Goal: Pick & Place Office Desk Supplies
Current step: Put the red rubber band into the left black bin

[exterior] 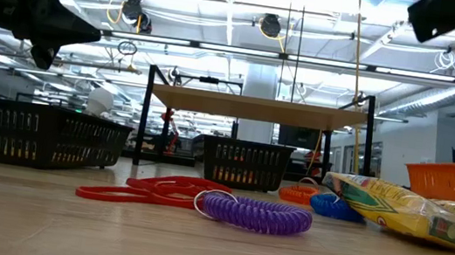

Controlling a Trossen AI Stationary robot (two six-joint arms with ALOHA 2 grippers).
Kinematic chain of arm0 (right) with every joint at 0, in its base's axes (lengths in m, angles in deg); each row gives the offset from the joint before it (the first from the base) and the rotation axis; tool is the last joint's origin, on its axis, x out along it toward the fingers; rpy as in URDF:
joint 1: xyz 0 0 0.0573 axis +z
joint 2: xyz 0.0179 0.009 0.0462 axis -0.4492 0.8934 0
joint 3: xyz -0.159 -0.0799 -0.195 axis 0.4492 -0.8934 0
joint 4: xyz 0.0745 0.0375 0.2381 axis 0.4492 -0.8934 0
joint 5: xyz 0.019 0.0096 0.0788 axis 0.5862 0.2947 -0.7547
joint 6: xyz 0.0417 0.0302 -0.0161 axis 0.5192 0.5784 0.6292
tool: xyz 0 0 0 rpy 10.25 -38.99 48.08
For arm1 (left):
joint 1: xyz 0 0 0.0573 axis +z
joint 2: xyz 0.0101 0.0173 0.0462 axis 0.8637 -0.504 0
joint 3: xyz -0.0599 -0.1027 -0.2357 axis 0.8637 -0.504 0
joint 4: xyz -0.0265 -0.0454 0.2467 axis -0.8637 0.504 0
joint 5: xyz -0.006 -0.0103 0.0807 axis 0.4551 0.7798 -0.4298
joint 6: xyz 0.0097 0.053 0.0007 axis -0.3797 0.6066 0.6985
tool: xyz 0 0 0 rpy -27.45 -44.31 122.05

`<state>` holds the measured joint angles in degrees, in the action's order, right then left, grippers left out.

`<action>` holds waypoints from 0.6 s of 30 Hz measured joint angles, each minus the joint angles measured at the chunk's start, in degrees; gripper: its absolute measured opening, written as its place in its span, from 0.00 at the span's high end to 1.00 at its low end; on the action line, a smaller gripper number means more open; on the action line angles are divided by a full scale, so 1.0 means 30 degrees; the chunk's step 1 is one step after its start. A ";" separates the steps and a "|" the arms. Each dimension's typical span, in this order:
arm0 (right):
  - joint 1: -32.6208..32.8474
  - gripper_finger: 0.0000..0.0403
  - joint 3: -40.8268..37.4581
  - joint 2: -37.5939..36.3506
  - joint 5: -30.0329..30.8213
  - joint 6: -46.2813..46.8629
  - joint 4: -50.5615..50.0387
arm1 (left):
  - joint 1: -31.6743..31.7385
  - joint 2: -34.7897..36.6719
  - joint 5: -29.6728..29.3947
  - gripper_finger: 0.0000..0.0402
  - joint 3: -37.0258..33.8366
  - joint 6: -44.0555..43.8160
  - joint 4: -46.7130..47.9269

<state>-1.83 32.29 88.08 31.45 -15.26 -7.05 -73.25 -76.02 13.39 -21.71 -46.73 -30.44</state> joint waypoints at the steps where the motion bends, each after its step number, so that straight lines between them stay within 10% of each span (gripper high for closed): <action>1: 0.0000 0.78 0.0000 -0.0460 0.0000 -0.0180 0.0058 | 0.0000 0.0000 0.0000 0.95 0.0000 0.0082 0.0000; 6: 0.0000 0.98 -0.0716 -0.2295 -0.0035 -0.1303 0.0561 | 0.0000 0.0000 -0.0155 0.95 0.0000 0.0129 0.0000; 18: -0.0007 0.99 -0.5464 -0.7725 -0.0562 -0.1574 0.3739 | 0.0000 0.0000 -0.0498 0.95 0.0000 0.0139 0.0182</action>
<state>-1.85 15.90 64.91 29.77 -19.98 4.16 -73.25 -76.02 11.89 -21.71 -46.31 -29.89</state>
